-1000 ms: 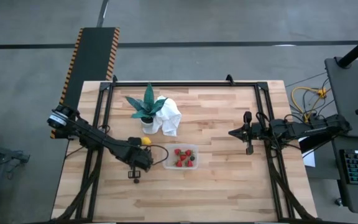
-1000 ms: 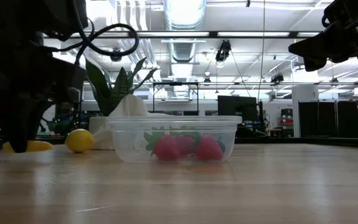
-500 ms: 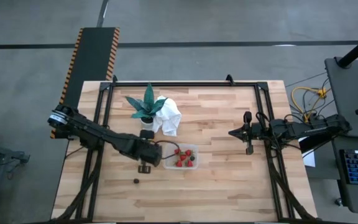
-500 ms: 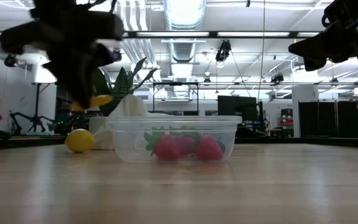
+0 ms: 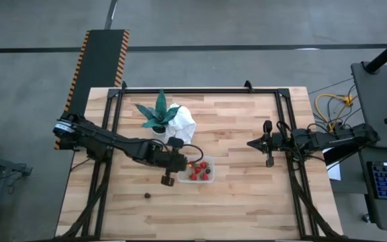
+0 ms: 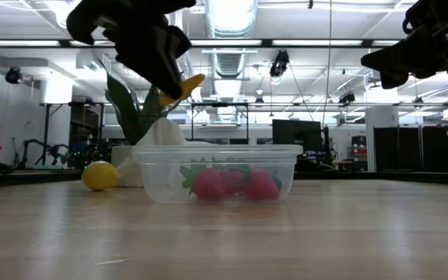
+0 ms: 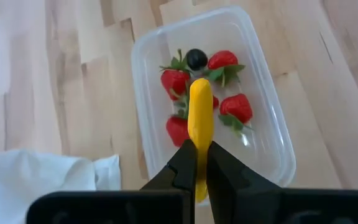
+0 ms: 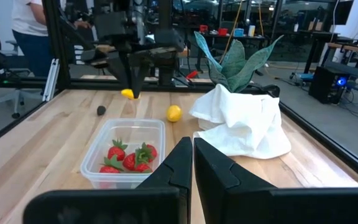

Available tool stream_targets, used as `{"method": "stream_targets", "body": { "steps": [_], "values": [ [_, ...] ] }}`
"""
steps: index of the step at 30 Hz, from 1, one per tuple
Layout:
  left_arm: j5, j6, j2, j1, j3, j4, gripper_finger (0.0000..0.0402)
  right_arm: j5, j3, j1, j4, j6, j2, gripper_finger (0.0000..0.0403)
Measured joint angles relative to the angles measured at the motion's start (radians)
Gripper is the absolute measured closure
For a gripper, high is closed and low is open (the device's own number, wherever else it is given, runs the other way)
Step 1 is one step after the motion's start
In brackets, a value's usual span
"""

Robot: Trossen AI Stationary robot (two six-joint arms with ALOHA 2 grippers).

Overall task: Pick and placing Produce into tupperware
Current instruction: Put the corn cob into the bin

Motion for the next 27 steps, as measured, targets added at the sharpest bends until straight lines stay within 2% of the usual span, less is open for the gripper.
{"method": "stream_targets", "body": {
  "steps": [6, 18, 27],
  "values": [
    [0.046, 0.033, 0.047, 0.011, -0.001, 0.067, 0.0401, 0.0, 0.0, 0.0, -0.016, 0.001, 0.0, 0.0394],
    [0.048, 0.073, 0.172, 0.03, 0.002, 0.128, 0.0401, 0.0, 0.0, 0.0, -0.018, 0.001, 0.0, 0.0394],
    [0.049, 0.083, 0.195, 0.032, 0.013, 0.131, 0.0397, 0.0, 0.0, 0.0, -0.023, 0.008, 0.0, 0.0394]
  ]
}}
